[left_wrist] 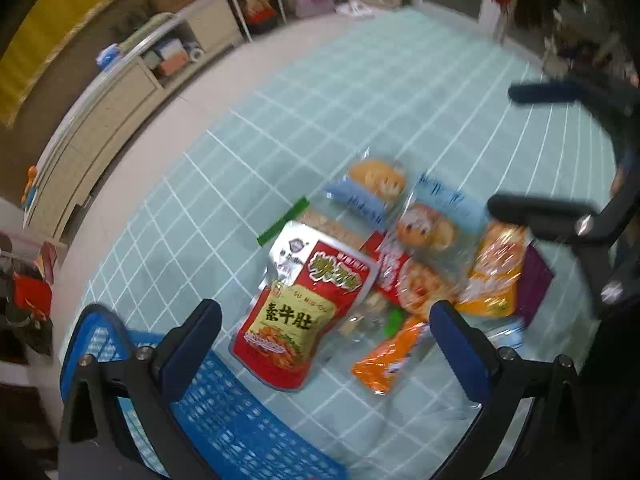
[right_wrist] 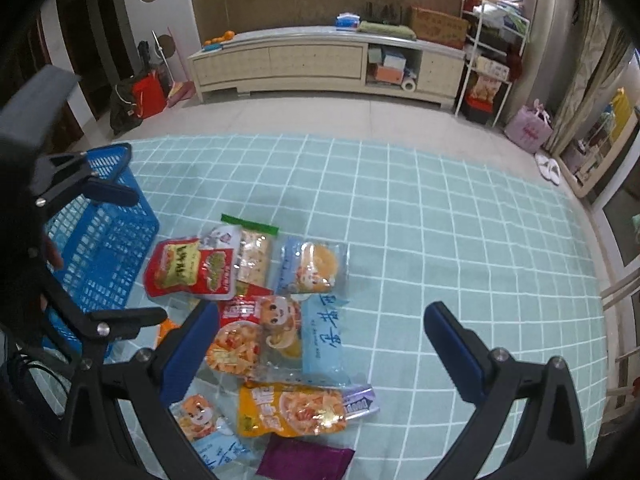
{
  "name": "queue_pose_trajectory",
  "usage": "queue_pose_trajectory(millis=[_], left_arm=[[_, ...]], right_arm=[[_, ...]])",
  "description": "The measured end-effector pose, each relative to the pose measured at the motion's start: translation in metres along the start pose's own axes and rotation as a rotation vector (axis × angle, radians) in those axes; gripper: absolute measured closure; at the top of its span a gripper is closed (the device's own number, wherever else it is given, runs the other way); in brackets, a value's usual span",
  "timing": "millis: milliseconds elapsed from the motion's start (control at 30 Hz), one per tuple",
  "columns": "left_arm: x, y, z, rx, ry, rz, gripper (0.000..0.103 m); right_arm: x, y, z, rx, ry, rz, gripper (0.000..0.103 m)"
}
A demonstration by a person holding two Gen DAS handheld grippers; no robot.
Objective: Organize snacks
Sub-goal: 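Reach the left gripper down to the red SU NIU DU pouch and close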
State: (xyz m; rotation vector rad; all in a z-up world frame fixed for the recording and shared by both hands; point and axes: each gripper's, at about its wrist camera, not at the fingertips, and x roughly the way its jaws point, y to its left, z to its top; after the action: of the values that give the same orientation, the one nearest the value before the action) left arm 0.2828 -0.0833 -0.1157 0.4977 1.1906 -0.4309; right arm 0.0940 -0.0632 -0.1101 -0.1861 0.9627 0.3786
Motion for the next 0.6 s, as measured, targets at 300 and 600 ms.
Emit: queue_pose_trajectory(millis=[300,600], left_arm=[[0.045,-0.012,0.013,0.188,0.146,0.001,0.000],[0.061,-0.016,0.030,0.299,0.214,0.050,0.000]], right_arm=[[0.033,-0.014,-0.002,0.012,0.046,0.047,0.000],[0.051,-0.021,-0.007,0.018,0.057,0.114,0.000]])
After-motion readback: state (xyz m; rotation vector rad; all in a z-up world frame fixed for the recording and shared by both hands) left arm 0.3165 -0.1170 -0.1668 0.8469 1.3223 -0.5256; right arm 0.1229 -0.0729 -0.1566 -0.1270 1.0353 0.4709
